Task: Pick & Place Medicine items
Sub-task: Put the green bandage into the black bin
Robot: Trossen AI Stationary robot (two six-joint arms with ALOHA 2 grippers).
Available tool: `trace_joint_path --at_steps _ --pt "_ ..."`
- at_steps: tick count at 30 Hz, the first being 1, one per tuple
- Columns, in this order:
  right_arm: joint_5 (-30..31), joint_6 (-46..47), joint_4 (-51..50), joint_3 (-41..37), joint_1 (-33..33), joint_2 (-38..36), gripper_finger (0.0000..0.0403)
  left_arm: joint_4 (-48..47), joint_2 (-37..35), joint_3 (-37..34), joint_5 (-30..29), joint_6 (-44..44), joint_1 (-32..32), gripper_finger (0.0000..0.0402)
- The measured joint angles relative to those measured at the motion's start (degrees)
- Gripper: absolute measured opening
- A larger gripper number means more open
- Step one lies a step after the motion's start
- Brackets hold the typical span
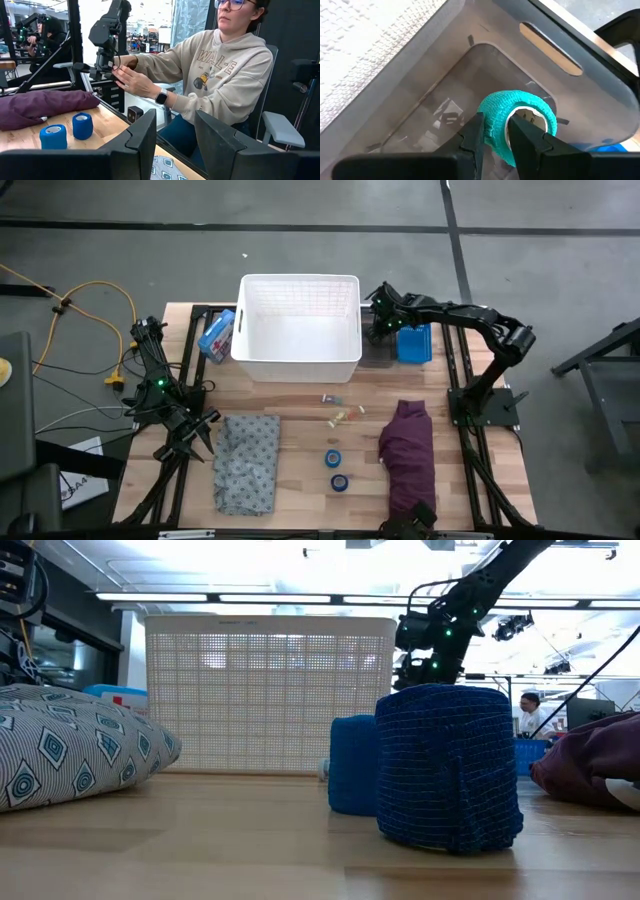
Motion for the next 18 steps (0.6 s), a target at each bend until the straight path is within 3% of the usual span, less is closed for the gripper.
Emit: trace_joint_path --at_steps 13,18 --pt "-0.51 -0.52 0.03 0.00 0.00 0.00 0.0076 -0.01 -0.01 0.00 0.00 0.00 -0.01 0.0127" --pt "-0.51 -1.32 0.06 0.00 0.02 0.00 0.0095 0.01 -0.01 0.00 0.00 0.00 0.00 0.0127"
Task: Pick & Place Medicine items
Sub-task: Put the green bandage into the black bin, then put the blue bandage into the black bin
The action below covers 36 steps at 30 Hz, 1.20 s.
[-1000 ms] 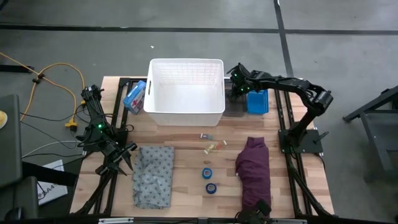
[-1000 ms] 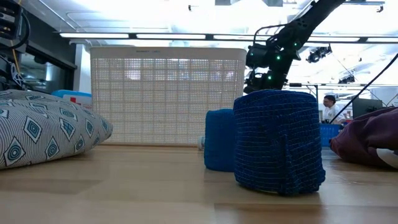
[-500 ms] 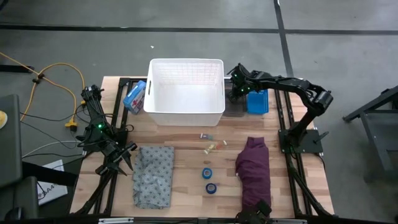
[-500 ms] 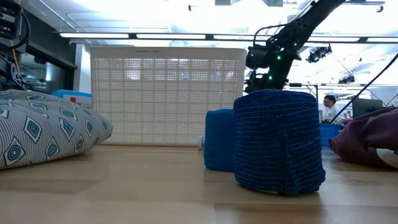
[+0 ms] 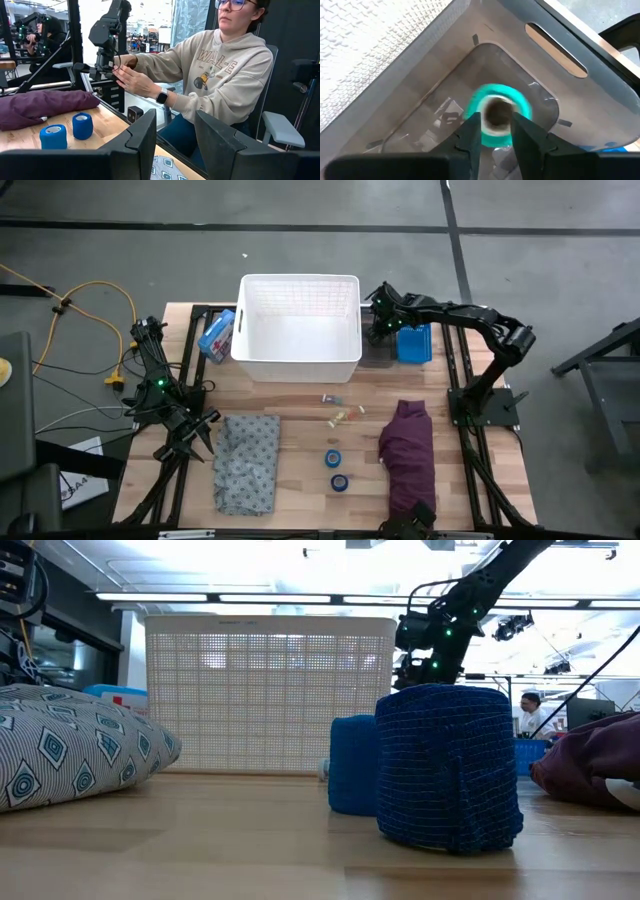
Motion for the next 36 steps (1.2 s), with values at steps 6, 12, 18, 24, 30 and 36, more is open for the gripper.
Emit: trace_joint_path --at_steps 6,12,18,24,30,36 --pt "0.00 0.09 0.02 0.00 0.00 0.00 0.0136 0.00 0.01 0.00 0.00 0.00 0.01 0.0127" --pt "0.00 0.22 0.30 0.00 -0.01 0.00 0.0152 -0.01 0.01 0.00 0.00 0.00 0.00 0.0127" --pt "0.00 -0.59 0.13 0.00 0.00 -2.77 0.0153 0.00 0.00 0.00 -0.02 0.00 0.01 0.0127" --pt "0.10 -3.43 -2.29 0.02 0.79 -9.51 0.0153 -0.02 0.01 0.00 -0.02 0.00 0.00 0.0127" --pt "0.26 -3.20 -8.27 0.02 4.45 -12.97 0.0153 0.00 0.02 0.00 -0.02 0.00 -0.01 0.0127" --pt "0.17 1.19 -15.27 0.02 11.18 -14.74 0.0153 0.00 0.02 0.00 -0.02 0.00 0.00 0.0127"
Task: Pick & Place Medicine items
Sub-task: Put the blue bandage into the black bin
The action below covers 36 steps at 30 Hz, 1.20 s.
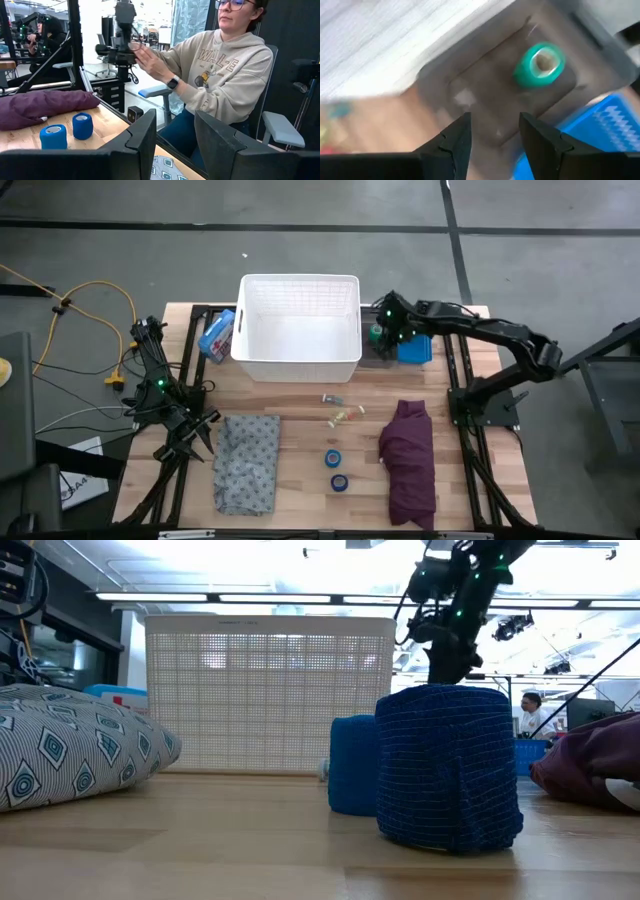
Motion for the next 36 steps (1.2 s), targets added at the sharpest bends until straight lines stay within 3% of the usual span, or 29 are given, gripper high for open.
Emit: trace_joint_path --at_steps 10,16,23,29,36 --pt "0.06 11.34 -8.00 0.00 20.60 -4.41 0.0153 0.00 0.00 0.00 0.00 0.00 -0.01 0.0127" --pt "2.60 18.36 -4.95 0.00 35.29 -4.53 0.0153 0.00 0.00 0.00 0.00 0.00 0.00 0.0127" --pt "7.39 24.12 0.29 0.00 48.11 -4.51 0.0153 0.00 -0.02 0.00 0.00 0.00 0.00 0.0127" --pt "8.24 24.14 4.01 -0.04 53.55 -3.36 0.0153 0.00 -0.01 0.00 0.00 0.00 -0.01 0.0127" --pt "4.68 19.21 12.38 0.01 53.84 -0.71 0.0153 0.09 0.00 0.00 0.00 0.00 0.00 0.0127"
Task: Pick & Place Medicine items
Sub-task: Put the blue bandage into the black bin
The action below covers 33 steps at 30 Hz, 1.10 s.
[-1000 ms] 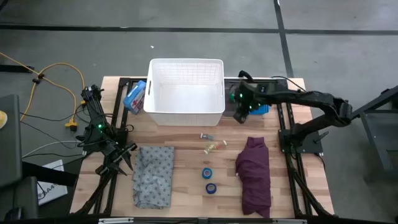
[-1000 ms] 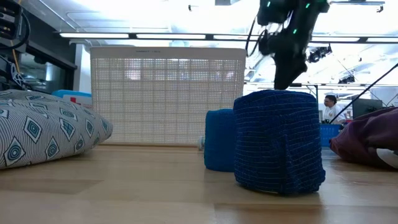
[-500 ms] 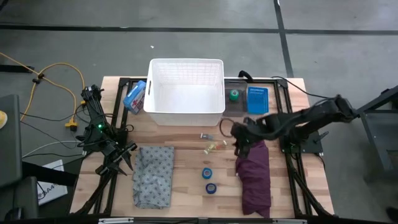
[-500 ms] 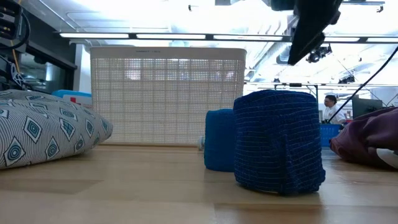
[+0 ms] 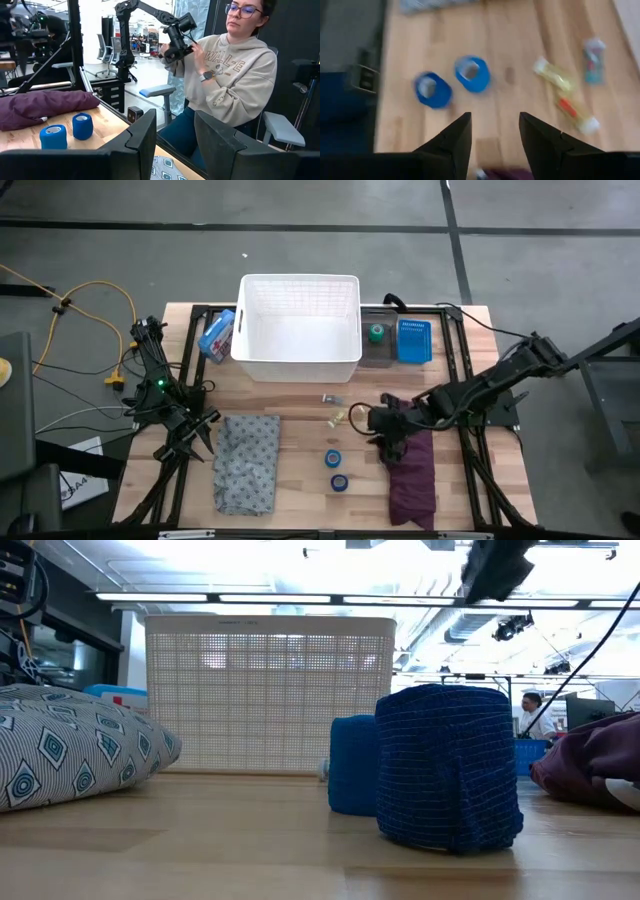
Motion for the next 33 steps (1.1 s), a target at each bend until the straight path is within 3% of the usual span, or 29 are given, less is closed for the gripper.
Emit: trace_joint_path --at_steps 7,17,26,33 --pt "-0.02 -10.37 7.20 3.17 -1.90 5.10 0.0153 0.15 0.00 0.00 0.00 0.00 -0.01 0.0127" --pt "0.54 -19.34 3.07 21.17 -3.91 19.48 0.0153 0.15 -0.01 0.00 0.00 0.00 -0.01 0.0127" --pt "6.32 -8.34 -12.52 38.32 -2.36 30.13 0.0153 0.15 -0.02 0.00 0.00 0.00 -0.01 0.0127" --pt "3.47 2.19 -22.33 48.87 -1.81 37.80 0.0153 0.15 0.00 0.00 0.00 0.00 0.01 0.0127"
